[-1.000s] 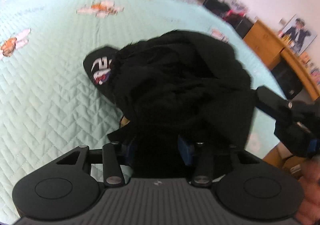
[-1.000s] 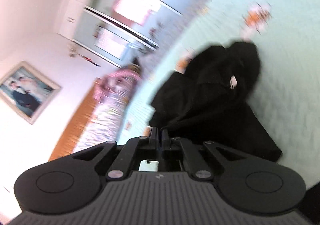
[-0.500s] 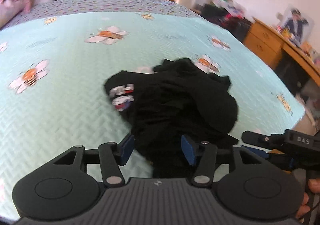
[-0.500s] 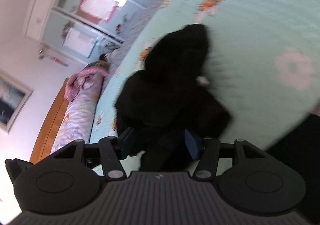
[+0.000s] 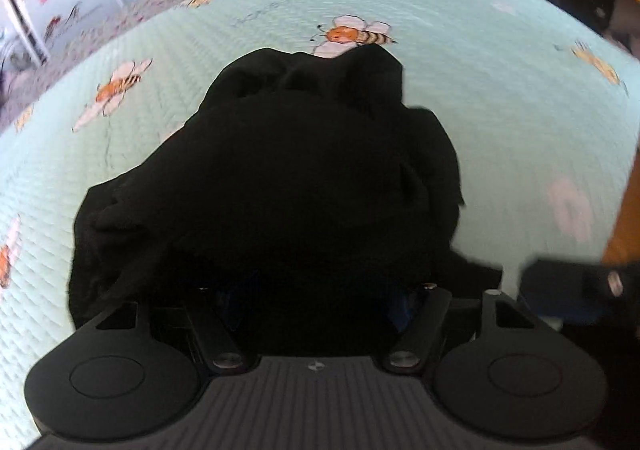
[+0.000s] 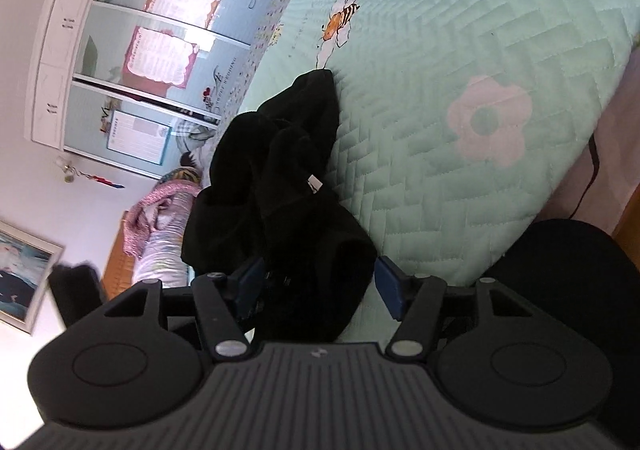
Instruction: Fold clothes
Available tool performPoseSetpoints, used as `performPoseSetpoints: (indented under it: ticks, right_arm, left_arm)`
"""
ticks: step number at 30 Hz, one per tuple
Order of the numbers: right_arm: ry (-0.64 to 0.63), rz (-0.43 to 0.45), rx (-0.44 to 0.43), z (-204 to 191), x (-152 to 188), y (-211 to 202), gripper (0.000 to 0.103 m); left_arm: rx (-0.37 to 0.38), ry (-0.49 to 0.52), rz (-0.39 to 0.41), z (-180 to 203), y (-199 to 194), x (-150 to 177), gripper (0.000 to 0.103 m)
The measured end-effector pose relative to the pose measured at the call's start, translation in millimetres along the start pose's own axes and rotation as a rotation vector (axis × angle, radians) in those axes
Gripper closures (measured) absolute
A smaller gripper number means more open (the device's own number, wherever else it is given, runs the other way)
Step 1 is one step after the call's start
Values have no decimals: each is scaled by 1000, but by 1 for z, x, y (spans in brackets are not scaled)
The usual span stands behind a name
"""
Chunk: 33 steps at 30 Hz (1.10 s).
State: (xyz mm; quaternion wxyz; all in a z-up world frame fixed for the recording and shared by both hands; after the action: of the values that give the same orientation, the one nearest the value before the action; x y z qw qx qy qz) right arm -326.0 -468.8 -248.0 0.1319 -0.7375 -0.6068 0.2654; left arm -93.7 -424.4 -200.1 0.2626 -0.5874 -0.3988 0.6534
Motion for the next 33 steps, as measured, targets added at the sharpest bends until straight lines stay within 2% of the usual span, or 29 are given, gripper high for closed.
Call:
performPoseSetpoints:
  ticks: [3, 5, 7, 10, 13, 17, 23, 27, 29, 33]
  right_arm:
    - [25, -2, -28, 7, -4, -5, 40]
    - [35, -1, -39, 10, -7, -8, 40]
    - [39, -1, -44, 12, -9, -9, 40]
    - [39, -3, -50, 14, -10, -10, 40]
    - [36, -5, -53, 13, -10, -9, 40]
    - [19, -9, -44, 10, -8, -7, 39]
    - [-23, -11, -17, 2, -4, -4, 38]
    - [-62, -13, 11, -5, 1, -1, 38]
    - [-81, -13, 26, -8, 3, 1, 38]
    - [-110, -14, 50, -14, 7, 3, 38]
  left_arm:
    - [30, -81, 43, -14, -1, -1, 35]
    - [42, -134, 92, -21, -6, 0, 58]
    - [64, -191, 150, -32, -18, 2, 75]
    - [52, -241, 230, -43, -44, 5, 84]
    - [11, -272, 305, -55, -75, 11, 84]
    - [-58, -372, 379, -82, -113, 32, 84]
    - [-146, -529, 349, -120, -129, 73, 84]
    - [-138, -550, 333, -125, -140, 92, 81]
    - [-142, -546, 341, -124, -147, 99, 75]
    - [-161, -579, 339, -134, -154, 111, 72]
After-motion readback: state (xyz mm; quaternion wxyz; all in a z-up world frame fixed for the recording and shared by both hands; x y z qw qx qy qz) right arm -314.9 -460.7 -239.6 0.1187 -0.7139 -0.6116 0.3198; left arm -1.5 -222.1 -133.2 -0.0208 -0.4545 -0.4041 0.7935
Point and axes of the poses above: each gripper's, at about its wrist camera, not at the fingertips, and y roughly the way its jaws point, z to its right, x to its underside, the point moved 1 cm from there along y, roughly the way its jaws point, and after that the axes turned 7 degrees about x, right-handed, at the moved point
